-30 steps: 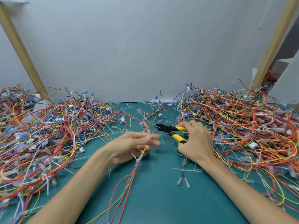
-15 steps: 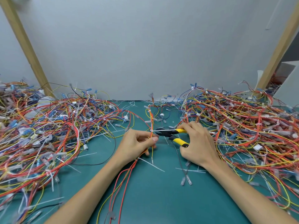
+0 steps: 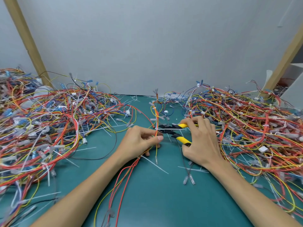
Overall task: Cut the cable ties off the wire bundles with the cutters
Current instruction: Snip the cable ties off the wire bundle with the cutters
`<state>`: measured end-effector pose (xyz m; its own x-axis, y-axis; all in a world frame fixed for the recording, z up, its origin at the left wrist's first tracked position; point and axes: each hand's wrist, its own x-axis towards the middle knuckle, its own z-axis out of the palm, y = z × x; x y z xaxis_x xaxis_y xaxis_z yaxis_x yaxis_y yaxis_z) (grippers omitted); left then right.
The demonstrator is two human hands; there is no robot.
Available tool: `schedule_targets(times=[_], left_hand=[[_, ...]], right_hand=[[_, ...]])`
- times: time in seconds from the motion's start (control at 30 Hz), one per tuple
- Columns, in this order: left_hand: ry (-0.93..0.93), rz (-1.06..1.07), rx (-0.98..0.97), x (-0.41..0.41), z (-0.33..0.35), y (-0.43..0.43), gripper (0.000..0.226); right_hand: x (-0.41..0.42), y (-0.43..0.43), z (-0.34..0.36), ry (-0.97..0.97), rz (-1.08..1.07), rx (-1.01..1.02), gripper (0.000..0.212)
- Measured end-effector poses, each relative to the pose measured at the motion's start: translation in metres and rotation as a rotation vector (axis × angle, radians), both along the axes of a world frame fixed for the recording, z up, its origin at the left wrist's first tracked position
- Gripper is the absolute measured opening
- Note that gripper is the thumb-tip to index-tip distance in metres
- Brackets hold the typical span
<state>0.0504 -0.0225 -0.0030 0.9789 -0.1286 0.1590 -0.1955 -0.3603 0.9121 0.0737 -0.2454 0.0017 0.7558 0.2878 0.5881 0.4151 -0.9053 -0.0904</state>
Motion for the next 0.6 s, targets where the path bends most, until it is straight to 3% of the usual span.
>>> schedule_targets(times=[0.6], left_hand=[[-0.045, -0.028, 0.101, -0.0033, 0.0024, -0.0001, 0.02]], right_hand=[[-0.0017, 0.0, 0.0007, 0.019, 0.047, -0.012, 0.046]])
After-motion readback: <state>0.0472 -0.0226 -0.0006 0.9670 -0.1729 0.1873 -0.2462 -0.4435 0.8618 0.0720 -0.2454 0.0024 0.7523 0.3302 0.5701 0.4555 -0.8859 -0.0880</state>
